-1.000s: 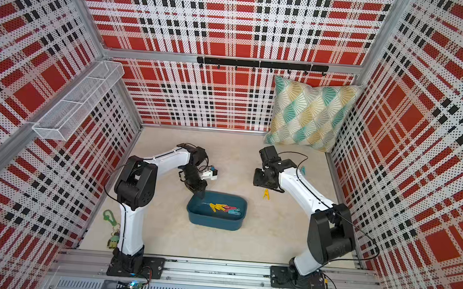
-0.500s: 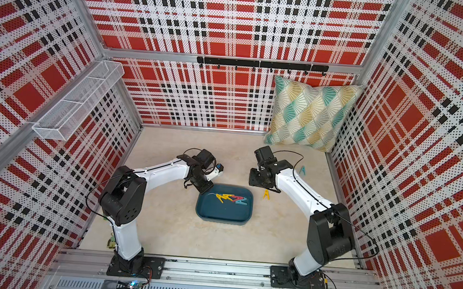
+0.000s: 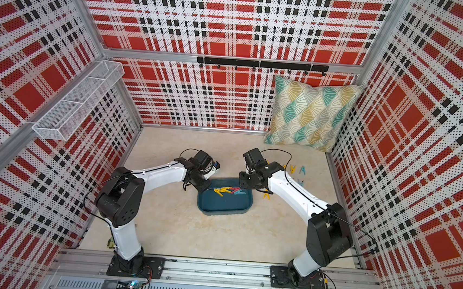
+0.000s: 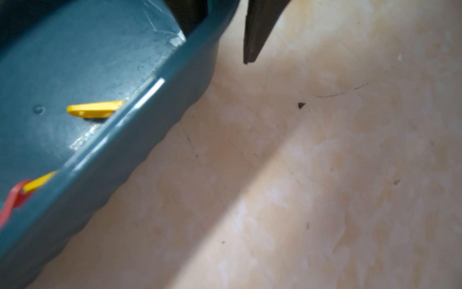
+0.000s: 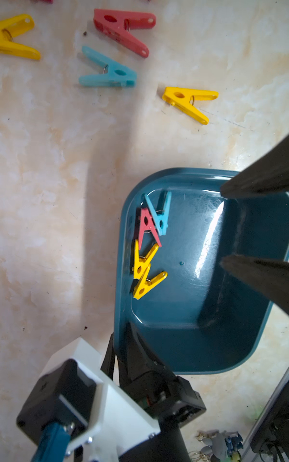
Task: Take the clothespins out of the storage box
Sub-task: Adjust the storage box at the center of the board.
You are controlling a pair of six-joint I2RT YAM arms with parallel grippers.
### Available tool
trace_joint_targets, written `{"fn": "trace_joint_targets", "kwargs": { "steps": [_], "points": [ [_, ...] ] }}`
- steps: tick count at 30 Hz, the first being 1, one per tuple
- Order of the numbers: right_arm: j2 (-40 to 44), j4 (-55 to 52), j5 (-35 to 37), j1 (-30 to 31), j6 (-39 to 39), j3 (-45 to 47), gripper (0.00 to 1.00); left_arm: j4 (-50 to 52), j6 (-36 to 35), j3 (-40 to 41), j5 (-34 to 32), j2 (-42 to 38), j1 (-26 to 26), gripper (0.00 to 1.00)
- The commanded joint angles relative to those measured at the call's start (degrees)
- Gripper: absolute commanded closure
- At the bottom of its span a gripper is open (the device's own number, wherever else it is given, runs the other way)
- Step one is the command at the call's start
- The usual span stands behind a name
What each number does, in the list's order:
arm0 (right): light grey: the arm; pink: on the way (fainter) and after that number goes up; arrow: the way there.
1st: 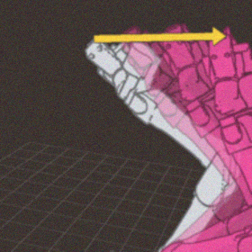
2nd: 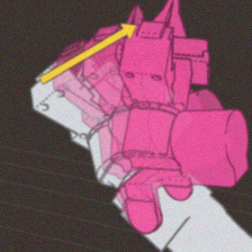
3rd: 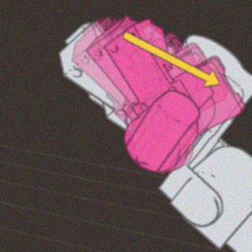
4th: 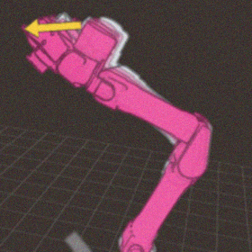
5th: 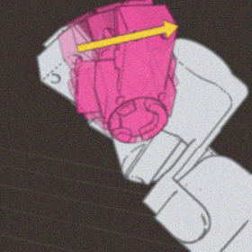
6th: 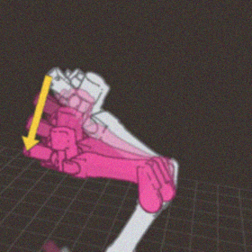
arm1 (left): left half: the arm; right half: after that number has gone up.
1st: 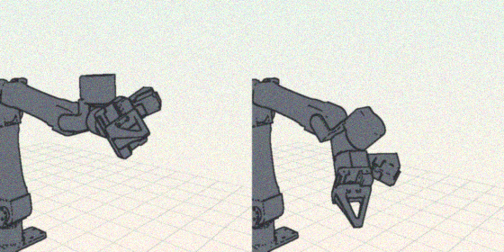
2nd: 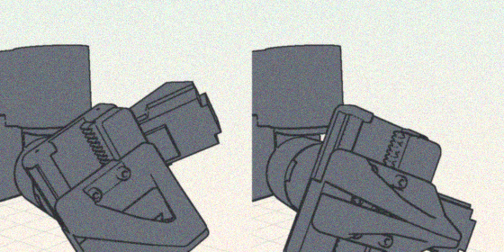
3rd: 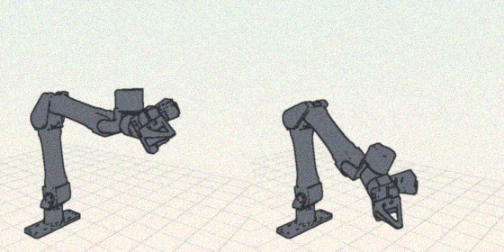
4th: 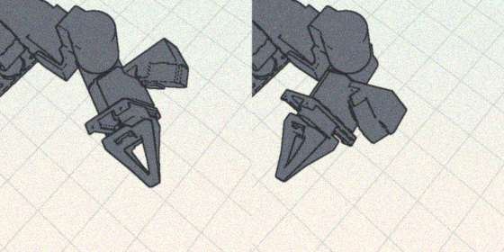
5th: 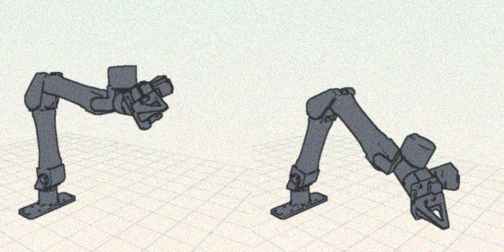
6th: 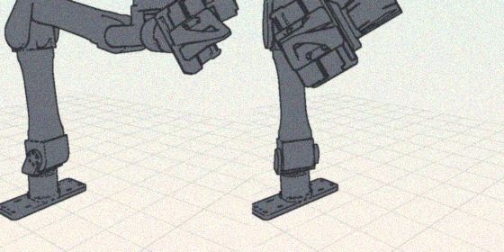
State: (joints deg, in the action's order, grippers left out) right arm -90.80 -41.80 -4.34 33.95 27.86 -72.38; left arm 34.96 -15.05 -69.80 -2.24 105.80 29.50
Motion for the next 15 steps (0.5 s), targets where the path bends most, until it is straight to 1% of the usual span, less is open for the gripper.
{"fn": "trace_joint_targets", "kwargs": {
  "steps": [1, 4, 9, 12, 15],
  "points": [
    [-1.85, 0.49, -1.05, 2.34, -1.82, -2.17, 0.55, -0.71, -1.43, -0.06, 0.06, -3.54, -1.12, 0.57],
    [-3.69, 0.97, -1.10, 4.25, -2.48, -3.32, 0.55, 0.38, -2.04, -1.45, 2.61, -4.95, -2.16, 0.50],
    [-8.10, 1.51, -1.57, 6.70, -2.80, -5.72, 0.56, 2.04, -4.05, -2.54, 8.02, -6.81, -5.02, 0.40],
    [-10.56, 2.66, -2.39, 8.22, -2.89, -6.68, 0.56, 1.98, -4.47, -2.58, 11.29, -8.55, -7.89, 0.37],
    [-13.40, 2.72, -2.44, 9.89, -3.35, -8.30, 0.58, 0.27, -2.48, -2.67, 13.51, -10.13, -11.76, 0.37]
  ]
}}
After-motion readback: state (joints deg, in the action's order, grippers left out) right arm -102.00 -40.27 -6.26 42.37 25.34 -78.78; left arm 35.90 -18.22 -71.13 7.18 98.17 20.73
